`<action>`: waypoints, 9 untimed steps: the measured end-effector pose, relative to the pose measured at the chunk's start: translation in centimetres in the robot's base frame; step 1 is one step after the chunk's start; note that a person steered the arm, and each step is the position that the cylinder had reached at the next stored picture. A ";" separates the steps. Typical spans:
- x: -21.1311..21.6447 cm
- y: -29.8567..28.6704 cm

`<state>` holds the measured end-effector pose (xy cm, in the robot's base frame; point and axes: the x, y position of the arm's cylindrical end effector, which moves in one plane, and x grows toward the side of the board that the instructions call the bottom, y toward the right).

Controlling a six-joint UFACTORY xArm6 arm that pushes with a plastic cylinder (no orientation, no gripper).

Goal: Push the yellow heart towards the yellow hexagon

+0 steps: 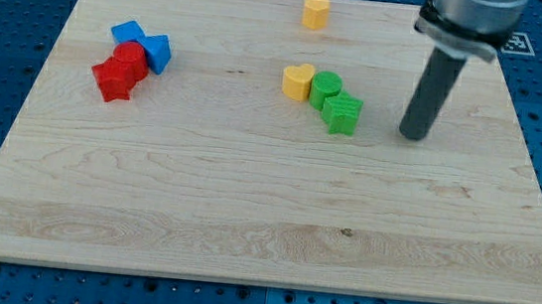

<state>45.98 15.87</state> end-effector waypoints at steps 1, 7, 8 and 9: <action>4.8 -3.8; -9.0 -13.1; -8.9 -13.9; -8.5 -14.4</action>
<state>37.51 1.50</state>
